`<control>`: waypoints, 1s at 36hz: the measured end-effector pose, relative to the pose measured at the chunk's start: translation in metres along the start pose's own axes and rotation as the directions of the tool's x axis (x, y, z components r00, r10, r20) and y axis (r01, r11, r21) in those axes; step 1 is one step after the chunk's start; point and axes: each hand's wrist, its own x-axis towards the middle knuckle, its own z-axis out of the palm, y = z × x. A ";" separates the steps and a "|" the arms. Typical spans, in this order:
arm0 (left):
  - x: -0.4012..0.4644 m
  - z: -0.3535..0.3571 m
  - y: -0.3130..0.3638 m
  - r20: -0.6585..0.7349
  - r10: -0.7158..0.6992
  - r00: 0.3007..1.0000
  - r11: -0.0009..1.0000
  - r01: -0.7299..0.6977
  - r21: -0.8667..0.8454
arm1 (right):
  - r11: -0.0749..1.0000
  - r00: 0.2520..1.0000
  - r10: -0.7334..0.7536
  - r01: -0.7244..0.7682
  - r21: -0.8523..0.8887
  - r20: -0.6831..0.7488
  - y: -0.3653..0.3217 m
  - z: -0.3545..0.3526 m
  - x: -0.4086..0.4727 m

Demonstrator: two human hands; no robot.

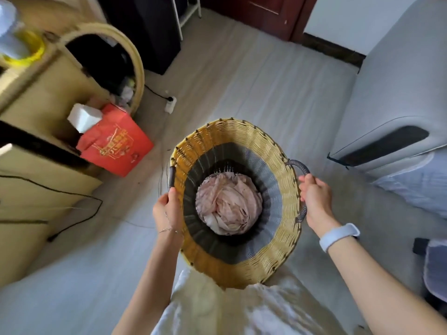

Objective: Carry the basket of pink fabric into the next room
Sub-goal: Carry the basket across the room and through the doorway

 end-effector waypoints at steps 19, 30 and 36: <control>0.160 0.188 0.216 0.091 0.022 0.996 1.000 -0.020 -0.016 | 0.995 0.990 0.074 -0.066 0.072 -0.119 -0.174 0.095 0.222; 0.276 0.265 0.325 0.183 0.046 0.982 0.998 -0.055 0.043 | 0.995 0.972 0.070 -0.051 0.089 -0.224 -0.266 0.166 0.314; 0.348 0.307 0.392 0.240 0.045 0.970 0.992 -0.072 0.106 | 0.989 0.972 0.104 -0.079 0.125 -0.210 -0.312 0.214 0.350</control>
